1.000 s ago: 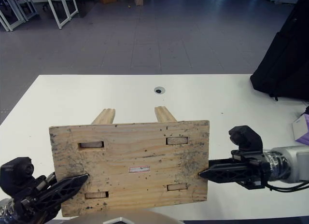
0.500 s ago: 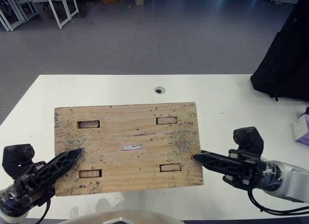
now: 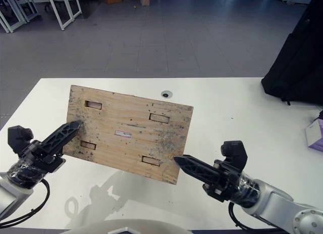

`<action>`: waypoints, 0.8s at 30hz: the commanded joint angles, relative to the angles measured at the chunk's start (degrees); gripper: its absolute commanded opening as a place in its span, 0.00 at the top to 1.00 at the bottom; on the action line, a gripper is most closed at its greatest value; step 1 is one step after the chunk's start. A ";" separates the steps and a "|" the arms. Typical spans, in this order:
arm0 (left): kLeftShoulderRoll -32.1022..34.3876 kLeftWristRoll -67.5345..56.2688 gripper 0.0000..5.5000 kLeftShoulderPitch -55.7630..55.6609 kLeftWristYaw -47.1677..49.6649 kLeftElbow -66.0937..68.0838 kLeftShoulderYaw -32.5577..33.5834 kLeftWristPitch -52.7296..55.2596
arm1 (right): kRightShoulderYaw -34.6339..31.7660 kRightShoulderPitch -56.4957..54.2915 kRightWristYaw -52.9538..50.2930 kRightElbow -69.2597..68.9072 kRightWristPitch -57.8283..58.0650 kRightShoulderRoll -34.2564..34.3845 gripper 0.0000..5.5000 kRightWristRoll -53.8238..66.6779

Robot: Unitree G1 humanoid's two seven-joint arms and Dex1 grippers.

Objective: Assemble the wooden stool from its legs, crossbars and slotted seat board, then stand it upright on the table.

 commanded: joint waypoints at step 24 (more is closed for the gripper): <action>-2.38 0.41 0.17 -8.08 7.09 -3.10 2.57 -3.77 | 11.15 -29.31 -71.39 -9.64 -28.54 36.15 0.77 -0.79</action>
